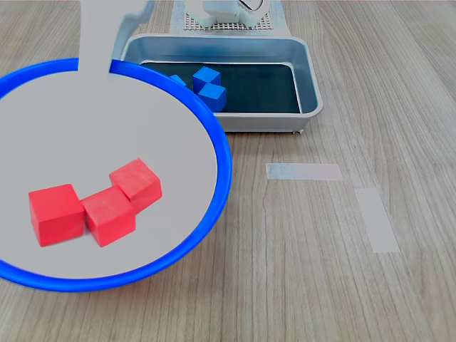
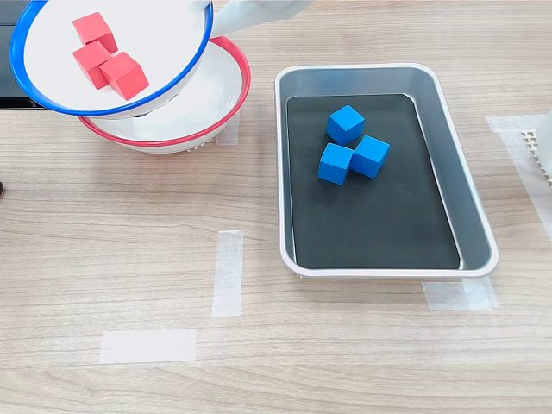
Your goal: Resolve any anomalies and move all blocks to matching dishes
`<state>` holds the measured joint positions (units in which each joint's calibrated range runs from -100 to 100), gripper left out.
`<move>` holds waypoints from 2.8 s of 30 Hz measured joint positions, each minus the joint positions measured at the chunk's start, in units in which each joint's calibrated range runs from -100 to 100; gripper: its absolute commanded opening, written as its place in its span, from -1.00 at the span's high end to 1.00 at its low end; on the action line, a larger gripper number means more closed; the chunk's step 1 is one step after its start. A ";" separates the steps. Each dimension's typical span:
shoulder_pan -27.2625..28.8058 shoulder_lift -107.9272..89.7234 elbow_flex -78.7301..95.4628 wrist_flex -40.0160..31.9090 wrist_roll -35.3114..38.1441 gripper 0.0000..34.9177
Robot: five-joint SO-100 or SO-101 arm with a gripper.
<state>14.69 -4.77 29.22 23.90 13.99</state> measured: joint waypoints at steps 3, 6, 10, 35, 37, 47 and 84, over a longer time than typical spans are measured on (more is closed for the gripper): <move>-1.15 -1.62 0.00 0.08 -0.54 1.00; -2.92 -3.41 -0.18 1.71 -1.17 1.00; -7.43 -5.46 -1.36 7.01 -2.59 1.00; -24.69 4.35 10.71 -7.50 -4.05 1.00; -25.04 5.03 10.80 -7.99 -4.00 1.00; -26.46 3.84 16.06 -8.73 -3.42 0.99; -25.40 0.17 -4.81 16.07 -1.37 0.67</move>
<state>-10.71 -4.60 24.41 39.97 12.63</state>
